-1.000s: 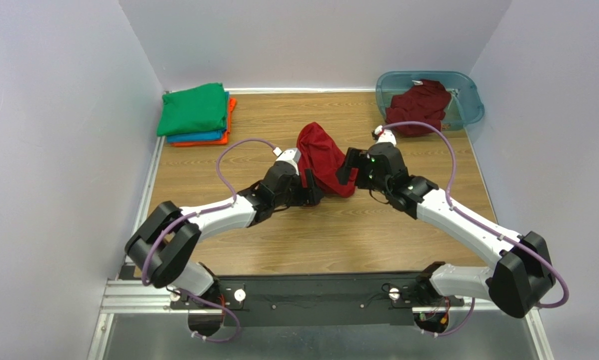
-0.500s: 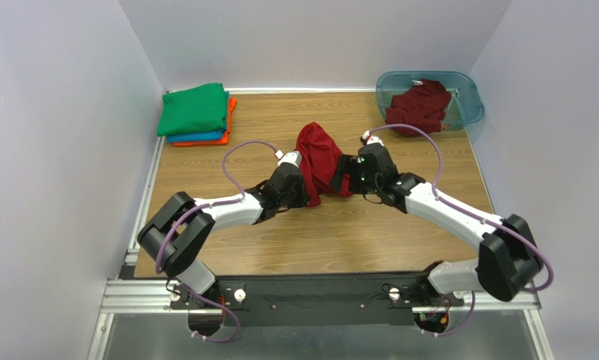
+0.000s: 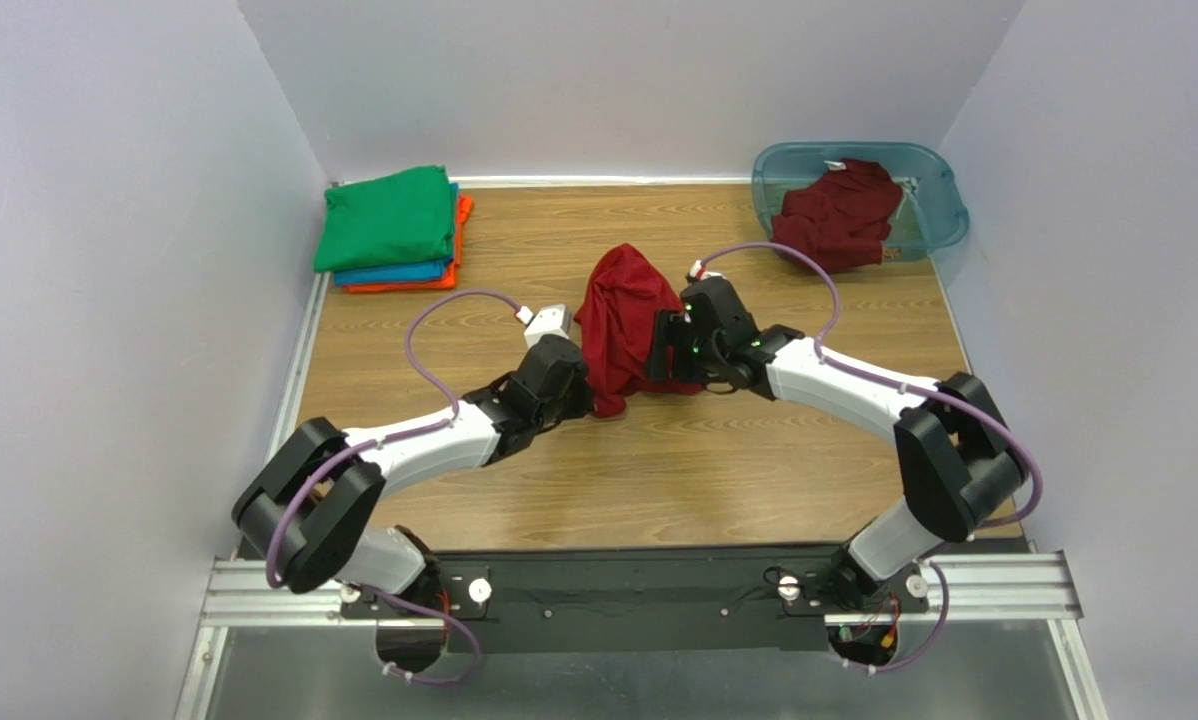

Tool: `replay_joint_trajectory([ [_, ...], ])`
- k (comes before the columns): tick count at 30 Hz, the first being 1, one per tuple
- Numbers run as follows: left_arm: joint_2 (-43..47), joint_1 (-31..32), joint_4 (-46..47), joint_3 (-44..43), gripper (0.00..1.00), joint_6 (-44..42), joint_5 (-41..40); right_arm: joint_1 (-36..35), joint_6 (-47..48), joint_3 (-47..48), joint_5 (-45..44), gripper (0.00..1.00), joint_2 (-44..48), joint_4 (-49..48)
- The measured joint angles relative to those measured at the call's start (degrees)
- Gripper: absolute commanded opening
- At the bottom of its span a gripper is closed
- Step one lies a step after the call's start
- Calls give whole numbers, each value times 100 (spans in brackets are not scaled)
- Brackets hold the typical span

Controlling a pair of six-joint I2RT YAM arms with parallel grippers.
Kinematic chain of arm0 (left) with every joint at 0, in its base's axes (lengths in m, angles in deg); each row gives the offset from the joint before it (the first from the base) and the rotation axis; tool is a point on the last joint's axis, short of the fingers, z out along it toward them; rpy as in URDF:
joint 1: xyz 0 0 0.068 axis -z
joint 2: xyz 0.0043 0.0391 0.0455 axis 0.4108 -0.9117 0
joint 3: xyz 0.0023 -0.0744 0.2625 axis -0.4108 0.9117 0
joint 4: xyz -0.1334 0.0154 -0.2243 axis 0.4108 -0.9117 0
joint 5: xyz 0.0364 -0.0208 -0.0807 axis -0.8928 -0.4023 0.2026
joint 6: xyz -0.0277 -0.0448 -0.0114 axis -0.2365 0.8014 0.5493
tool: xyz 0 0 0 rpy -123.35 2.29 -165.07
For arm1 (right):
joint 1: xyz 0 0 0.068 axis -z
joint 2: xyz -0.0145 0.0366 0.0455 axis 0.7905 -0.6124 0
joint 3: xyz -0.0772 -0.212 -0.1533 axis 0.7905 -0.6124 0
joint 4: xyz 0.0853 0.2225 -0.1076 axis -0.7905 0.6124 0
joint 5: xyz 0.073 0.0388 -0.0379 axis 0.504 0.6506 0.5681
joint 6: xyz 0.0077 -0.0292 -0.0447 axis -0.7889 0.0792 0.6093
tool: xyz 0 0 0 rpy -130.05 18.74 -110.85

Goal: Fold and stack the t-shirts
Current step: Flatten the tshirt out

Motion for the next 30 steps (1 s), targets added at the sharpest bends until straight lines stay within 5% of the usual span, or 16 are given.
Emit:
replay_joint_trajectory([
  [3, 155, 0, -166, 22, 0, 46, -264, -15, -15, 35, -70, 29, -175, 4],
  [6, 334, 0, -297, 55, 0, 116, -597, -20, -50, 39, -304, 14, -214, 13],
  [16, 1751, -396, -940, -63, 0, 127, -1818, -24, 164, 258, -1207, 13, 636, 120],
  [30, 4124, -402, -1300, -1661, 0, -743, -3574, -26, 935, 1725, -1897, 15, 2837, 680],
])
